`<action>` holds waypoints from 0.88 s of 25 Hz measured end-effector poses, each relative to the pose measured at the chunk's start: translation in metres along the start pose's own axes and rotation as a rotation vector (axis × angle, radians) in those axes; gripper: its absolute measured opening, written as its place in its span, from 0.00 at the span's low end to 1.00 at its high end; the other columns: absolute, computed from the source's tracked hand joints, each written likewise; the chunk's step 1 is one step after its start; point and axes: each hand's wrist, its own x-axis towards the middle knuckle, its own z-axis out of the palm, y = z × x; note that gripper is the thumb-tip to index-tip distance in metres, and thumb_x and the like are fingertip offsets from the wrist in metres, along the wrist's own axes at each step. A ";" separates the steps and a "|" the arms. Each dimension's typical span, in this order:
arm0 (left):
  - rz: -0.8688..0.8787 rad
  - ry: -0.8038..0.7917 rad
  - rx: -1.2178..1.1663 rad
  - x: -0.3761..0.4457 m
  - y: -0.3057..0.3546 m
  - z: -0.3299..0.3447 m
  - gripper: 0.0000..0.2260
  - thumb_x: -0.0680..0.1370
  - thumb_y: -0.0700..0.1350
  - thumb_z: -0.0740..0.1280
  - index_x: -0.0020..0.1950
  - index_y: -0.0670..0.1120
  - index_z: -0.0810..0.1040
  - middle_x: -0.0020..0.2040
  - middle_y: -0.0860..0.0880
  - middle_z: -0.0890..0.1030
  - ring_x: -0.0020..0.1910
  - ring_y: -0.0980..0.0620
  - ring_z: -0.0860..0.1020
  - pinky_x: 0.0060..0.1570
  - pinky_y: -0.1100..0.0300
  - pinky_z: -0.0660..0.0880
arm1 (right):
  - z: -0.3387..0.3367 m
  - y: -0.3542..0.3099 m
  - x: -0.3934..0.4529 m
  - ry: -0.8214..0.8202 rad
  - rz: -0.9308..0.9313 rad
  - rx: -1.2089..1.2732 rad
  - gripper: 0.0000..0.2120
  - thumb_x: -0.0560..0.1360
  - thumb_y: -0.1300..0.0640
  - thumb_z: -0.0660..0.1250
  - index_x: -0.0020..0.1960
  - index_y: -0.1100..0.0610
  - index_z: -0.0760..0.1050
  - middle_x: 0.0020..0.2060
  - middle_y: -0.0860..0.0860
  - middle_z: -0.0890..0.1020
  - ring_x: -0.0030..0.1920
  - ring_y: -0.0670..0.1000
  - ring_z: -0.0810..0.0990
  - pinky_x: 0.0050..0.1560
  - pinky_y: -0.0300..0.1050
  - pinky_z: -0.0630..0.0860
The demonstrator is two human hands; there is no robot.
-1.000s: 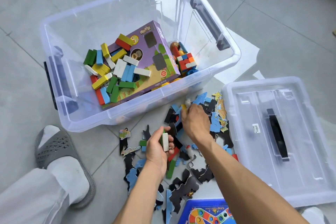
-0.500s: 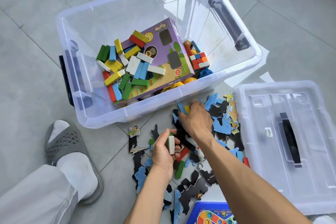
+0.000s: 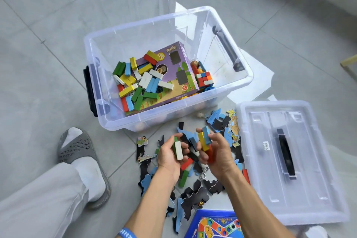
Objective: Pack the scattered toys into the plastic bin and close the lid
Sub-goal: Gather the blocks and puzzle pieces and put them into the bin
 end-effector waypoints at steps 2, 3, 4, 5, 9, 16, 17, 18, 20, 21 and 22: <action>0.020 -0.094 -0.057 -0.029 0.013 0.008 0.11 0.82 0.48 0.56 0.54 0.44 0.75 0.36 0.41 0.79 0.28 0.46 0.74 0.27 0.61 0.70 | 0.013 -0.007 -0.032 -0.131 0.018 0.166 0.21 0.68 0.51 0.62 0.58 0.59 0.78 0.37 0.58 0.79 0.26 0.53 0.73 0.23 0.39 0.68; 0.024 -0.148 -0.084 -0.048 0.017 0.010 0.10 0.81 0.48 0.57 0.55 0.45 0.75 0.39 0.39 0.79 0.28 0.46 0.74 0.28 0.60 0.71 | 0.020 -0.011 -0.050 -0.168 0.012 0.220 0.21 0.69 0.52 0.62 0.58 0.60 0.78 0.40 0.58 0.80 0.30 0.54 0.75 0.24 0.40 0.69; 0.026 -0.192 -0.096 -0.066 0.020 0.011 0.10 0.81 0.49 0.58 0.55 0.45 0.74 0.39 0.39 0.80 0.28 0.45 0.74 0.28 0.59 0.73 | 0.029 -0.016 -0.067 -0.179 0.004 0.229 0.20 0.70 0.53 0.62 0.58 0.60 0.78 0.42 0.58 0.81 0.32 0.54 0.76 0.25 0.41 0.68; 0.027 -0.222 -0.090 -0.083 0.021 0.012 0.10 0.80 0.51 0.60 0.54 0.46 0.74 0.39 0.41 0.81 0.28 0.46 0.74 0.28 0.59 0.73 | 0.038 -0.023 -0.083 -0.167 0.001 0.178 0.18 0.72 0.53 0.61 0.57 0.59 0.79 0.44 0.58 0.81 0.32 0.54 0.77 0.24 0.40 0.68; 0.017 -0.285 0.030 -0.136 0.015 0.009 0.13 0.78 0.58 0.63 0.47 0.48 0.76 0.35 0.47 0.75 0.24 0.50 0.70 0.28 0.61 0.67 | 0.068 -0.035 -0.135 -0.011 -0.017 -0.255 0.14 0.79 0.57 0.57 0.54 0.56 0.81 0.43 0.57 0.84 0.27 0.53 0.79 0.21 0.38 0.67; -0.077 -0.310 0.005 -0.182 -0.021 -0.029 0.18 0.75 0.61 0.65 0.48 0.47 0.81 0.39 0.43 0.81 0.37 0.46 0.80 0.37 0.56 0.77 | 0.083 -0.002 -0.217 0.076 -0.050 -0.465 0.18 0.74 0.44 0.64 0.51 0.57 0.83 0.50 0.56 0.85 0.55 0.51 0.83 0.63 0.53 0.74; -0.078 -0.279 -0.024 -0.181 -0.023 -0.035 0.16 0.76 0.59 0.64 0.48 0.47 0.80 0.39 0.43 0.81 0.35 0.47 0.79 0.33 0.58 0.75 | 0.084 -0.001 -0.221 0.146 -0.116 -0.480 0.16 0.75 0.47 0.64 0.49 0.57 0.84 0.48 0.57 0.85 0.55 0.52 0.82 0.63 0.55 0.74; -0.083 -0.250 -0.046 -0.181 -0.025 -0.040 0.14 0.77 0.56 0.64 0.48 0.46 0.79 0.39 0.43 0.81 0.34 0.48 0.79 0.28 0.62 0.73 | 0.080 -0.002 -0.224 0.221 -0.189 -0.457 0.14 0.77 0.51 0.63 0.49 0.59 0.84 0.48 0.58 0.85 0.54 0.55 0.83 0.61 0.55 0.76; -0.101 -0.227 -0.075 -0.180 -0.027 -0.044 0.11 0.78 0.51 0.63 0.48 0.45 0.78 0.37 0.43 0.79 0.30 0.51 0.77 0.20 0.67 0.67 | 0.061 -0.005 -0.226 0.294 -0.271 -0.319 0.12 0.77 0.57 0.63 0.50 0.61 0.82 0.44 0.59 0.86 0.44 0.58 0.86 0.47 0.51 0.82; -0.113 -0.225 -0.082 -0.178 -0.029 -0.044 0.10 0.78 0.50 0.62 0.47 0.44 0.78 0.37 0.43 0.79 0.28 0.51 0.76 0.18 0.68 0.65 | 0.047 -0.005 -0.226 0.330 -0.265 -0.267 0.11 0.77 0.58 0.63 0.50 0.63 0.81 0.42 0.58 0.86 0.38 0.57 0.85 0.39 0.48 0.82; -0.123 -0.222 -0.083 -0.177 -0.032 -0.042 0.10 0.78 0.50 0.62 0.47 0.44 0.78 0.37 0.43 0.78 0.26 0.52 0.75 0.17 0.68 0.63 | 0.028 -0.001 -0.226 0.389 -0.232 -0.257 0.10 0.77 0.59 0.63 0.50 0.63 0.81 0.40 0.58 0.85 0.34 0.55 0.83 0.35 0.46 0.80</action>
